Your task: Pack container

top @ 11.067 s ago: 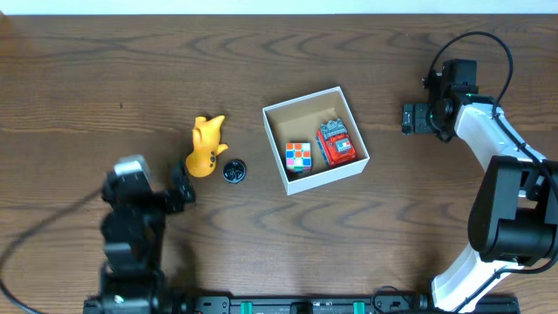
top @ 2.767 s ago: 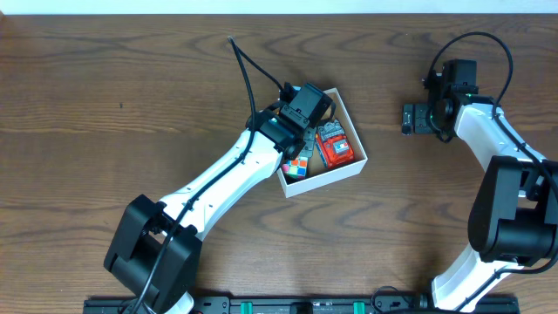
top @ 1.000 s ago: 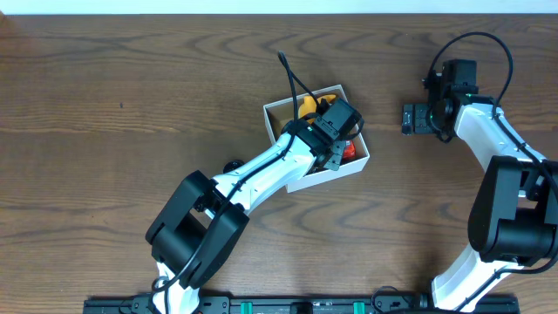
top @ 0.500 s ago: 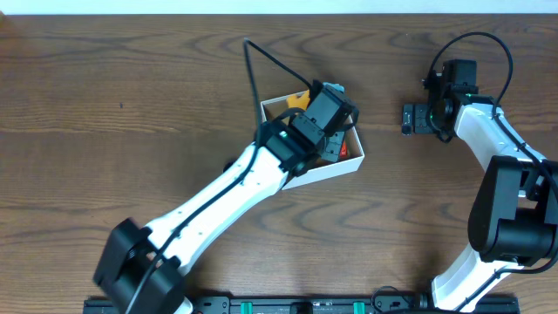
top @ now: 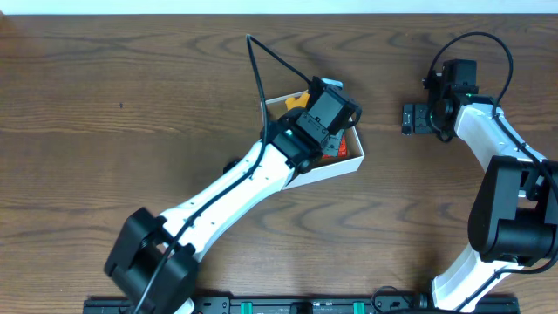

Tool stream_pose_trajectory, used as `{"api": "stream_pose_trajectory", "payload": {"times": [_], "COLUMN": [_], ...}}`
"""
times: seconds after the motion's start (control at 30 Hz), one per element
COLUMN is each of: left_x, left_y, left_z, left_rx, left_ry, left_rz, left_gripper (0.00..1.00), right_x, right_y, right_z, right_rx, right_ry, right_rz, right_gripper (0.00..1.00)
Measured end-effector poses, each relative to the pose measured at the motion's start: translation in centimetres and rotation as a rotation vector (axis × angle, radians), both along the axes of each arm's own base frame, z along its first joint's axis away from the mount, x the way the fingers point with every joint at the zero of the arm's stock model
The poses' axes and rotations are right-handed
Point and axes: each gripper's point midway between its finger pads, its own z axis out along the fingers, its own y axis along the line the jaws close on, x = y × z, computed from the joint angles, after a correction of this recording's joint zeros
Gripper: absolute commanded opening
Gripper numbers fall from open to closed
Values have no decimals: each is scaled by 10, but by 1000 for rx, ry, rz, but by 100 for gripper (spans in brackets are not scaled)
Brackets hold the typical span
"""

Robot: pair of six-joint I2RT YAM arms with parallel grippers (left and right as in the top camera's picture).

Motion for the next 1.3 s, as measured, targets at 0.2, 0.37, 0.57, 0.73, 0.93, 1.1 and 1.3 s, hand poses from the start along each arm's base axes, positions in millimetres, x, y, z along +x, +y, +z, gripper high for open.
{"api": "stream_pose_trajectory", "payload": {"times": [0.2, 0.37, 0.57, 0.73, 0.93, 1.1, 1.3], "left_x": [15, 25, 36, 43, 48, 48, 50], "left_y": [-6, 3, 36, 62, 69, 68, 67], "left_z": [-24, -53, -72, -76, -77, -89, -103], "left_rx": [49, 105, 165, 185, 177, 185, 201], "left_ry": [-22, 5, 55, 87, 89, 105, 121], "left_rz": [-10, 15, 84, 142, 167, 174, 177], "left_gripper": [51, 51, 51, 51, 51, 51, 52], "right_x": [0, 0, 0, 0, 0, 0, 0], "right_y": [0, 0, 0, 0, 0, 0, 0], "right_z": [0, 0, 0, 0, 0, 0, 0], "right_rx": [0, 0, 0, 0, 0, 0, 0], "right_ry": [0, 0, 0, 0, 0, 0, 0], "right_rz": [0, 0, 0, 0, 0, 0, 0], "right_gripper": [99, 99, 99, 99, 99, 99, 99]}}
